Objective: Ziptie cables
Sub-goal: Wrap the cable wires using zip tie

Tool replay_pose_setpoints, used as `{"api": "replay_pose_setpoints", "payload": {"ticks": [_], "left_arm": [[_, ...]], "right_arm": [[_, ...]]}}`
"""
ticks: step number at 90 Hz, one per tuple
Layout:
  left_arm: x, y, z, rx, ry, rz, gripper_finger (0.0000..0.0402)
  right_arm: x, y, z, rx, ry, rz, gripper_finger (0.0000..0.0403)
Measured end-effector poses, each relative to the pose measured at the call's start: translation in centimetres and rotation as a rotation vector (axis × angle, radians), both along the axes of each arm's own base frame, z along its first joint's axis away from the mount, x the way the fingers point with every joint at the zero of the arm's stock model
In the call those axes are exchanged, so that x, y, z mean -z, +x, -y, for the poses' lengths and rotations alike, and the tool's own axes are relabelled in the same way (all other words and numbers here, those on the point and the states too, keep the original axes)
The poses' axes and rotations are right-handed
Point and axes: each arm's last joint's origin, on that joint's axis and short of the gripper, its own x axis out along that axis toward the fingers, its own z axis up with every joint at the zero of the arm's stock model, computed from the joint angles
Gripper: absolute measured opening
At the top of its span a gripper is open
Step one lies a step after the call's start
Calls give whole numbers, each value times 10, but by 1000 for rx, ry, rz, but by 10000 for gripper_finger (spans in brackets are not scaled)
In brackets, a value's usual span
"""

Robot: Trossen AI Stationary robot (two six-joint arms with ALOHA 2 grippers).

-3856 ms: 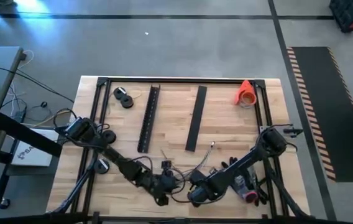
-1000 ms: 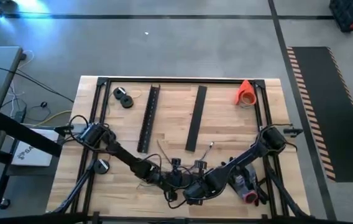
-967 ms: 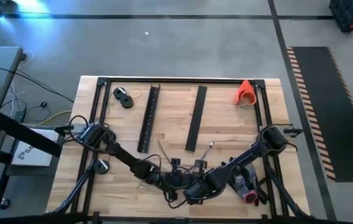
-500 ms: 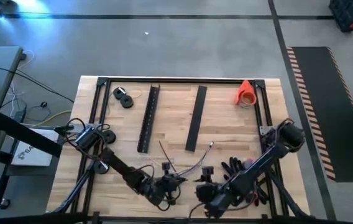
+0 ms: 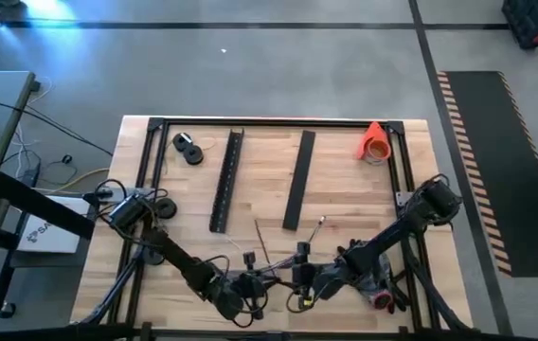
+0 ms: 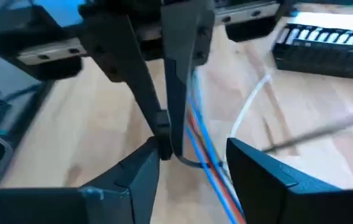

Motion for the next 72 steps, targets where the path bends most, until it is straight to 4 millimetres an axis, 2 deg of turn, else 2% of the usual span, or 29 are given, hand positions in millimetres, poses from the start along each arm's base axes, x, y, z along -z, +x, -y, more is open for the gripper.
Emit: {"api": "replay_pose_setpoints", "payload": {"ticks": [40,54,72], "left_arm": [[3,-2,0,0,-36,-20,0],[3,-2,0,-1,-37,-20,0],[2,-3,2,-4,-33,-16,0]], "right_arm": [[-9,6,-1,-80,50,61,134],[-2,7,0,-86,70,32,93],[-3,8,0,-94,74,46,14]]}}
